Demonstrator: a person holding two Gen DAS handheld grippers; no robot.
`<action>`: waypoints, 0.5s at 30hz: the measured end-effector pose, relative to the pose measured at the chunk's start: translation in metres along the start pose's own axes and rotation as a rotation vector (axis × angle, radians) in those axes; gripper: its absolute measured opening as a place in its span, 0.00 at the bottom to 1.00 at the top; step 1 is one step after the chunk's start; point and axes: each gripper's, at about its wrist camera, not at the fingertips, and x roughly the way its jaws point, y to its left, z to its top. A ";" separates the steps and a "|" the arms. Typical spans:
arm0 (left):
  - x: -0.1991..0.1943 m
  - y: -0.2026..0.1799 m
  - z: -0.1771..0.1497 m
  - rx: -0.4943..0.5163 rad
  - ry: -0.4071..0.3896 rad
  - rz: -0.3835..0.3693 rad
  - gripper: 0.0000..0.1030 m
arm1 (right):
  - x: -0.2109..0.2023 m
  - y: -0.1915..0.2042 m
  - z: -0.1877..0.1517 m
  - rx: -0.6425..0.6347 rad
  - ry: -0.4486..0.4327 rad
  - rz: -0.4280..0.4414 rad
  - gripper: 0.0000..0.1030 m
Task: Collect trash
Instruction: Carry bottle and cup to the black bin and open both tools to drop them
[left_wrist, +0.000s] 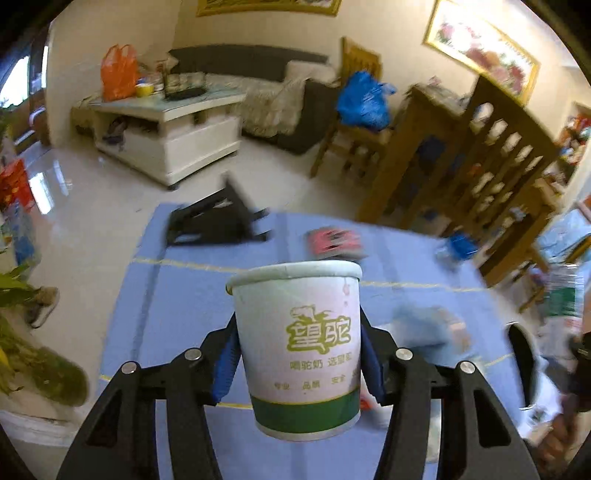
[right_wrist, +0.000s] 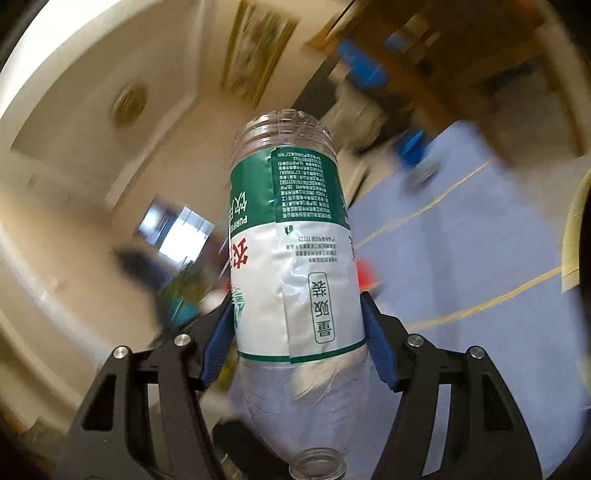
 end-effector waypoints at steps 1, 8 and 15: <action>-0.002 -0.011 0.002 -0.009 0.003 -0.065 0.53 | -0.009 -0.004 0.006 -0.010 -0.042 -0.027 0.62; 0.039 -0.125 -0.009 -0.069 0.277 -0.557 0.54 | -0.078 -0.039 0.055 -0.075 -0.338 -0.418 0.62; 0.078 -0.135 -0.043 -0.365 0.591 -0.613 0.53 | -0.088 -0.060 0.045 -0.062 -0.341 -0.460 0.62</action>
